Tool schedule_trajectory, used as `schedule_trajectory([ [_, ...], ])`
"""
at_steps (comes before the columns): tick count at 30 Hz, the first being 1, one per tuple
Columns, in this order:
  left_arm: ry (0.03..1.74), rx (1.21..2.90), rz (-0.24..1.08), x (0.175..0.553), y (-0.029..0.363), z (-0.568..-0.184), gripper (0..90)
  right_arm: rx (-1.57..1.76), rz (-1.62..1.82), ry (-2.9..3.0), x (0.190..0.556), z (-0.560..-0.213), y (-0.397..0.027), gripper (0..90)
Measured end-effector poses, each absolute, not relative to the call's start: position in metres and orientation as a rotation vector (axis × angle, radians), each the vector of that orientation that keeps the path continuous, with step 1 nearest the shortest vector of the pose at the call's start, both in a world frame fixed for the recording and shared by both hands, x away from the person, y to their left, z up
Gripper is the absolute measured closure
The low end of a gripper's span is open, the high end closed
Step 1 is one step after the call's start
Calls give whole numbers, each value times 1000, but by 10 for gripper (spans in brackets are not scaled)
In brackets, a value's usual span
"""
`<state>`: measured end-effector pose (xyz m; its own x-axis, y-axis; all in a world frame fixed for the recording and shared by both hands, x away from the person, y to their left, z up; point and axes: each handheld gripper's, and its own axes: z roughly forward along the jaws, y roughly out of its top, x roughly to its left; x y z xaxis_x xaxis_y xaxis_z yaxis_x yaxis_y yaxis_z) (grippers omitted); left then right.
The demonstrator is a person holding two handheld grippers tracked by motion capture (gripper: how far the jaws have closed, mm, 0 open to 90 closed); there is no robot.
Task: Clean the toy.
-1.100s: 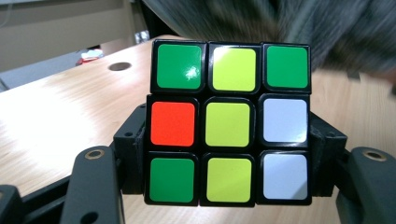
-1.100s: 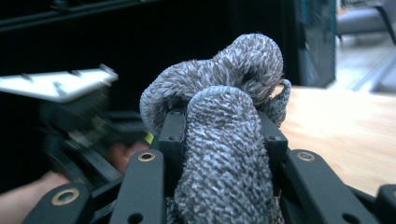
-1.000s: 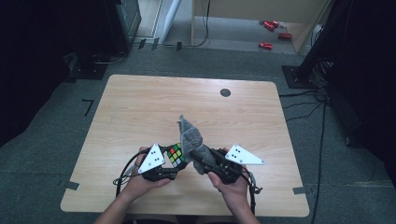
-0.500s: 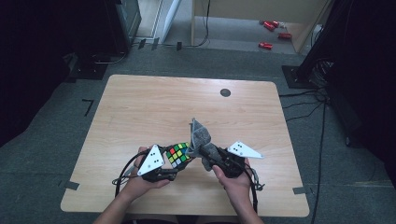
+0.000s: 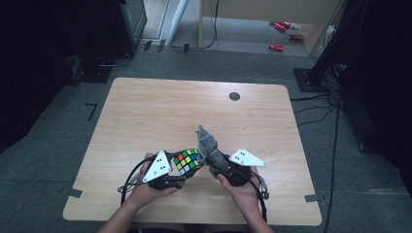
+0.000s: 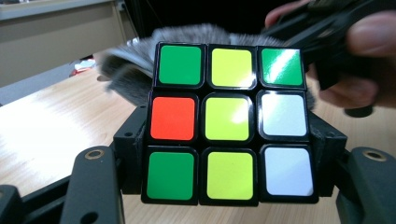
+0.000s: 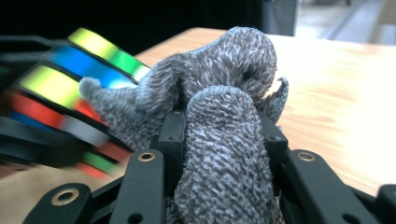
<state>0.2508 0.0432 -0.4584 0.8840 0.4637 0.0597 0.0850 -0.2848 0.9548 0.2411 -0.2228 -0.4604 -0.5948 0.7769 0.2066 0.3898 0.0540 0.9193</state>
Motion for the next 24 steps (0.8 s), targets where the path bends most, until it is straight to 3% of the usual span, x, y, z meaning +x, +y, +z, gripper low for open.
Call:
schedule_trajectory([
  [24,755,1854,483,279,61,-470,338,1356,979,1887,278,-503,-301,619],
])
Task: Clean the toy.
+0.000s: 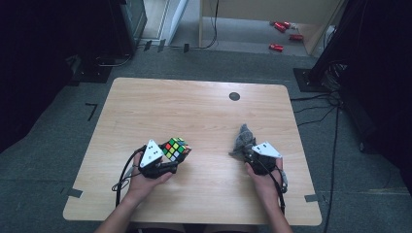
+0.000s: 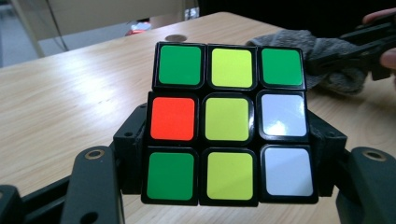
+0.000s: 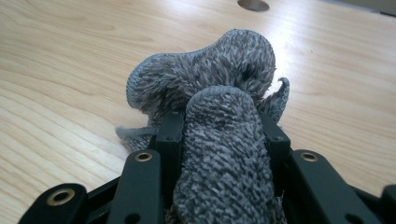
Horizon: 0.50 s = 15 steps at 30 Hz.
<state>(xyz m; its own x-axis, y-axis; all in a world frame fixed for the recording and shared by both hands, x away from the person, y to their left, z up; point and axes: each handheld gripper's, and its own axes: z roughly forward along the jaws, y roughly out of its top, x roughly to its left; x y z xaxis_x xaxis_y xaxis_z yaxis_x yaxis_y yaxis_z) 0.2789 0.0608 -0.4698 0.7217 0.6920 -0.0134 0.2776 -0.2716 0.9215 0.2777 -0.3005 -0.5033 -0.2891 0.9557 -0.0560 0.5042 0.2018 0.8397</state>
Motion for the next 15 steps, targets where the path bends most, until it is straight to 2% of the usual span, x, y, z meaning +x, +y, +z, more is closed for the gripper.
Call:
schedule_trajectory([
  [12,900,1901,488,295,69,-481,337,1385,970,1894,282,-517,-305,577],
  [15,926,1928,497,299,69,-485,338,1377,971,1906,283,-519,-305,509],
])
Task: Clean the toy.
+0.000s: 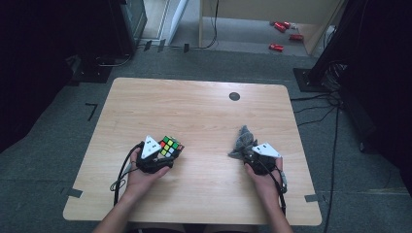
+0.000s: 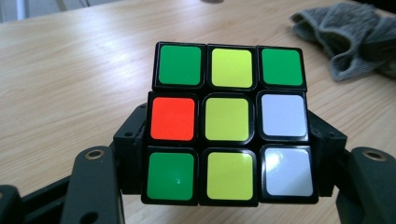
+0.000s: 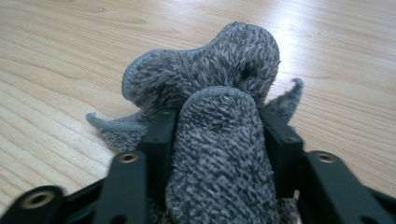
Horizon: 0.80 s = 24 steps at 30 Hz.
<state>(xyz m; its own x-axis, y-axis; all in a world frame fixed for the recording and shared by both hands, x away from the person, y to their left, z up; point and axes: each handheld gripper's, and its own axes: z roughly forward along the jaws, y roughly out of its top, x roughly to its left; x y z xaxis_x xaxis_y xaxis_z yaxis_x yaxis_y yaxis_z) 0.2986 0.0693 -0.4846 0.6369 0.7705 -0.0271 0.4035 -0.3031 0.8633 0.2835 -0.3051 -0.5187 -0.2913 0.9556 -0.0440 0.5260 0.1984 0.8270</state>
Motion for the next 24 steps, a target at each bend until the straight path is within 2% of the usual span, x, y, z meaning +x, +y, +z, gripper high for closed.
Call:
schedule_trajectory([
  [1,926,1928,497,299,69,-485,338,1374,971,1908,283,-519,-304,472],
  [2,946,1945,485,301,70,-487,338,1374,971,1908,283,-519,-304,472],
  [3,957,1953,486,303,70,-488,338,1371,961,1903,284,-519,-303,339],
  [6,975,1984,476,306,70,-492,337,1382,936,1893,283,-517,-300,244],
  [13,1001,2034,481,314,69,-500,337,1408,1001,1864,279,-512,-300,142],
  [24,1019,2043,472,320,64,-504,336,1404,1032,1880,270,-507,-302,128],
])
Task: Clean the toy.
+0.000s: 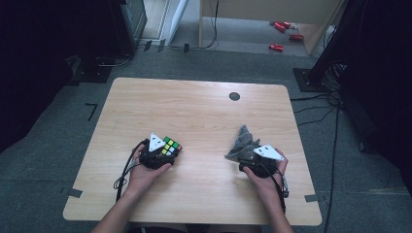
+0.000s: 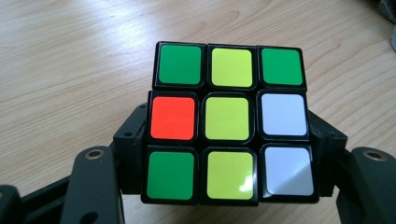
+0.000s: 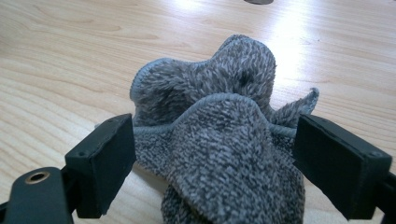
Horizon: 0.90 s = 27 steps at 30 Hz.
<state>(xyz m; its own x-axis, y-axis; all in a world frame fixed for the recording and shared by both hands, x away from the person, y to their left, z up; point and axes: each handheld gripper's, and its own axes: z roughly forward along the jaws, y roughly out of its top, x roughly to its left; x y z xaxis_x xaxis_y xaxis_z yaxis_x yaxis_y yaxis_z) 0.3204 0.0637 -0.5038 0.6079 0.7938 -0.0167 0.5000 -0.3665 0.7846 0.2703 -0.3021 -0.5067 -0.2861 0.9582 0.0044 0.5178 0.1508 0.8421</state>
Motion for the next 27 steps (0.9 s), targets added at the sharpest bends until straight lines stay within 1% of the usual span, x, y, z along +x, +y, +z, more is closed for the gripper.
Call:
schedule_trajectory([
  [6,1025,2080,471,326,58,-507,329,1389,1030,1897,265,-504,-302,128],
  [12,1029,2071,464,328,58,-508,323,1387,1026,1892,261,-502,-304,128],
  [13,1035,2068,466,328,58,-508,311,1385,1031,1887,260,-501,-304,126],
  [15,1039,2052,466,326,59,-504,255,1389,1047,1880,260,-498,-304,106],
  [17,1042,2037,475,323,62,-499,177,1388,1067,1880,260,-494,-305,73],
  [18,1047,2029,478,322,64,-496,165,1386,1077,1882,260,-492,-305,46],
  [20,1051,2009,464,320,69,-491,133,1382,1101,1880,260,-486,-306,25],
  [22,1050,1993,457,317,74,-487,131,1379,1118,1876,259,-480,-309,5],
  [25,1065,1947,437,312,87,-483,114,1348,1082,1929,256,-476,-314,0],
  [27,1061,1935,449,306,95,-481,100,1332,1056,1947,252,-473,-318,0],
])
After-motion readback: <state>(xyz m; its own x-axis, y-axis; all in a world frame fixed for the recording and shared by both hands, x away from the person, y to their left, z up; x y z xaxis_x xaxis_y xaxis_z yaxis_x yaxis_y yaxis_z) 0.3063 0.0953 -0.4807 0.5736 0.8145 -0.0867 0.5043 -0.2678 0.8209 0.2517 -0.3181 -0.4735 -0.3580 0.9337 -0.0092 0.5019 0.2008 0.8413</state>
